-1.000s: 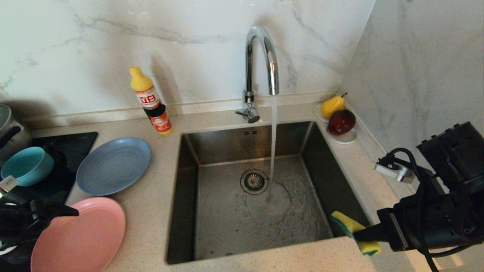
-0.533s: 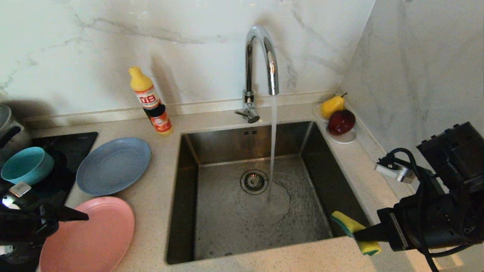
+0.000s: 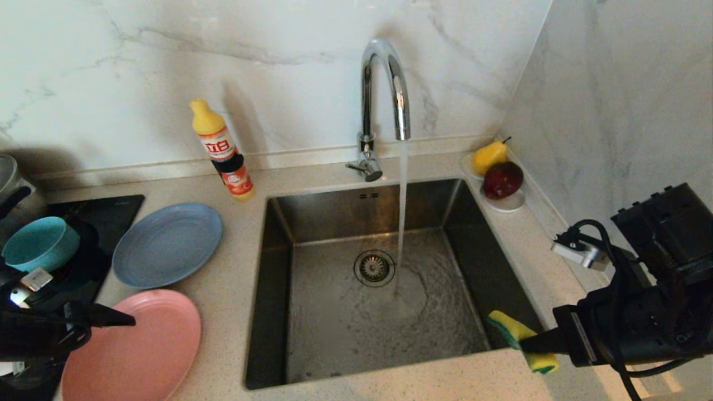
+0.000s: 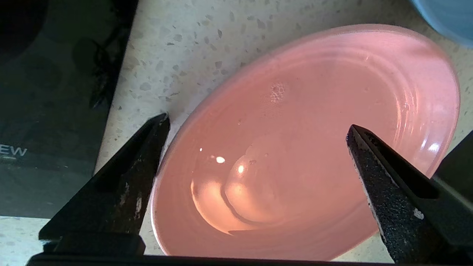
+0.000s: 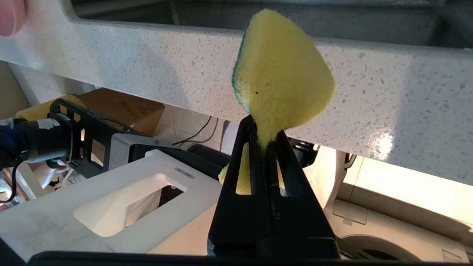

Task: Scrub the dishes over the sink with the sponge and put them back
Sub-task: Wash the plate

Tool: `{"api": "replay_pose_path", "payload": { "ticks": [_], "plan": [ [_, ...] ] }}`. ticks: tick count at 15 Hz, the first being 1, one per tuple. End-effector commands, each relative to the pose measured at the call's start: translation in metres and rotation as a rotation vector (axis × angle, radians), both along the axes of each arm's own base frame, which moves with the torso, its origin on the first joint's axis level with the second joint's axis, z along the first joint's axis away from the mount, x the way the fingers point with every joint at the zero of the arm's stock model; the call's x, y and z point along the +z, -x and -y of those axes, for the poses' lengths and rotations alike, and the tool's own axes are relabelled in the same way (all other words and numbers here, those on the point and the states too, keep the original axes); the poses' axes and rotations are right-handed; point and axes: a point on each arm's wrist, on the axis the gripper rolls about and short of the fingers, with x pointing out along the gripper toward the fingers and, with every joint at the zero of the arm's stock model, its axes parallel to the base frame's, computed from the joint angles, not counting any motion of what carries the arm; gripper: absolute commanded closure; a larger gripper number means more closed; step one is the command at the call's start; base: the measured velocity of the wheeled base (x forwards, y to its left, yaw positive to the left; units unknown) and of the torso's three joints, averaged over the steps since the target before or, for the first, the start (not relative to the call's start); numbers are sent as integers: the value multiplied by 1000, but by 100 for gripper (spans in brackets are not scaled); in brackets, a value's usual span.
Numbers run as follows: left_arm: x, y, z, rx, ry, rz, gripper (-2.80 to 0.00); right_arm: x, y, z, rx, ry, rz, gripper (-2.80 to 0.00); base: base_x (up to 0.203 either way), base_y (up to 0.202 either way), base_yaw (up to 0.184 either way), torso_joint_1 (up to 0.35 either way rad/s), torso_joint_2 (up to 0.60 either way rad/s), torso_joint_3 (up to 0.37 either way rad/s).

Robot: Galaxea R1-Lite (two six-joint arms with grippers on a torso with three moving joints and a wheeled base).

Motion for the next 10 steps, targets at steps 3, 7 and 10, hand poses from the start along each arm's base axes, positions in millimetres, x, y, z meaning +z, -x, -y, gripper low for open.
{"api": "replay_pose_path", "payload": {
  "ticks": [3,7,10],
  "plan": [
    [-4,-3,-2,-4,5,-9,0,-2,-3,-1,-2,-6,4,0,0,0,0,0,0,0],
    [-7,-2,-1,-25,-5,-20,0,-5,-4,0,-7,-2,-6,0,0,0,0,0,0,0],
    [-7,-2,1,-51,-19,-23,0,-8,-2,3,-13,1,-17,0,0,0,0,0,0,0]
  ]
}}
